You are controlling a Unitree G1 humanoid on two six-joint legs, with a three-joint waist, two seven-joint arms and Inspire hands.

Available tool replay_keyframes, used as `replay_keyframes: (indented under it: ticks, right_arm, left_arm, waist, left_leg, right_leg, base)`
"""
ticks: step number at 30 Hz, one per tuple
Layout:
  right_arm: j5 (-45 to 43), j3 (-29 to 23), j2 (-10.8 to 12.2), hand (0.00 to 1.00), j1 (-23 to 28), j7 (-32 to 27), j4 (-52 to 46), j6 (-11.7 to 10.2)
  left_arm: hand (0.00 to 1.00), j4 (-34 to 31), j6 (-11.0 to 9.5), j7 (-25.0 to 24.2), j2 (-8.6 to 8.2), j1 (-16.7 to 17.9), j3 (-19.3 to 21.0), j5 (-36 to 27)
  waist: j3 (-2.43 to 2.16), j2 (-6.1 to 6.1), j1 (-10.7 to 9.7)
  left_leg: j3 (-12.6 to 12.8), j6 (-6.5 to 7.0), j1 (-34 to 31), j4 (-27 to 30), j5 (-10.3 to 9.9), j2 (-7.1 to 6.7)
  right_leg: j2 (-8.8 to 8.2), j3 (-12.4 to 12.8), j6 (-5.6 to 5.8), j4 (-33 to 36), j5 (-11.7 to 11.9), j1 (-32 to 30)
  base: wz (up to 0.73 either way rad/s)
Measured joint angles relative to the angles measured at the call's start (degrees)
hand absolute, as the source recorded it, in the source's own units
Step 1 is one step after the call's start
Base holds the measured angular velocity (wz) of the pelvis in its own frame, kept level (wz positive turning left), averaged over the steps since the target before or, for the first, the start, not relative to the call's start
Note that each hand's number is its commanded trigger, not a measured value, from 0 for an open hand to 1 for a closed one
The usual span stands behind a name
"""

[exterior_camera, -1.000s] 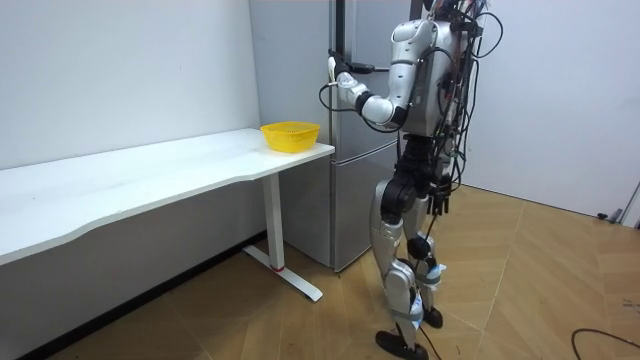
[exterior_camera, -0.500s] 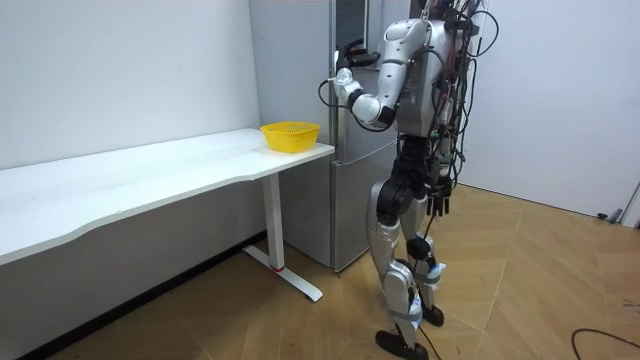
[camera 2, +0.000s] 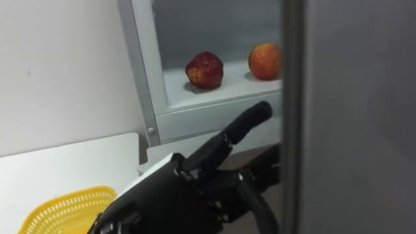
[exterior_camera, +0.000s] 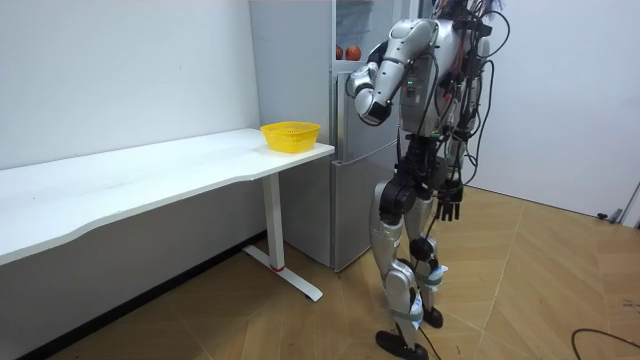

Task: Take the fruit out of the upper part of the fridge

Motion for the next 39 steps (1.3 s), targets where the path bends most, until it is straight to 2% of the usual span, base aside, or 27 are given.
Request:
replay_keyframes:
  ticks: [7,21,30,39]
  right_arm:
    - [1.99,0.06,-0.67,0.00,0.14,0.04,-0.03,-0.31]
    - [2.36,0.28,-0.75,0.00,0.20,0.33,-0.71,-0.47]
    - [2.40,0.63,-0.74,0.00,0.92,0.38,-2.29,-0.39]
    - [4.14,0.83,-0.79,0.00,0.95,0.21,-2.23,-0.80]
  left_arm:
    - [0.00,0.00,0.07,-3.95,0.11,-1.12,-1.62,-3.92]
    - [0.00,0.00,0.16,-5.07,0.11,-1.27,-1.68,-4.26]
    - [0.00,0.02,0.30,-3.05,0.04,-1.29,-1.80,-4.25]
    - [0.00,0.13,0.29,0.60,-0.15,-2.06,-2.79,-4.24]
  waist:
    - [-0.07,0.10,0.00]
    - [-0.05,-0.22,-1.02]
    - [-0.07,-0.26,-1.40]
    - [-0.06,-0.20,-1.40]
  left_leg:
    - [0.17,0.12,0.16,0.01,0.08,0.63]
    - [2.57,0.10,0.02,-0.07,0.07,0.96]
    - [3.75,0.10,0.19,-0.06,0.07,1.01]
    - [4.09,0.10,0.24,-0.06,0.07,1.01]
  right_leg:
    - [0.65,-0.03,-0.65,-0.49,0.41,0.12]
    - [0.72,0.47,-0.84,-0.67,0.52,-0.14]
    - [1.00,2.25,-0.84,-0.38,0.52,-0.87]
    - [1.01,2.64,-0.84,-0.62,0.52,-0.87]
  base:
    - [0.00]
    - [-0.03]
    - [-0.10]
    - [-0.01]
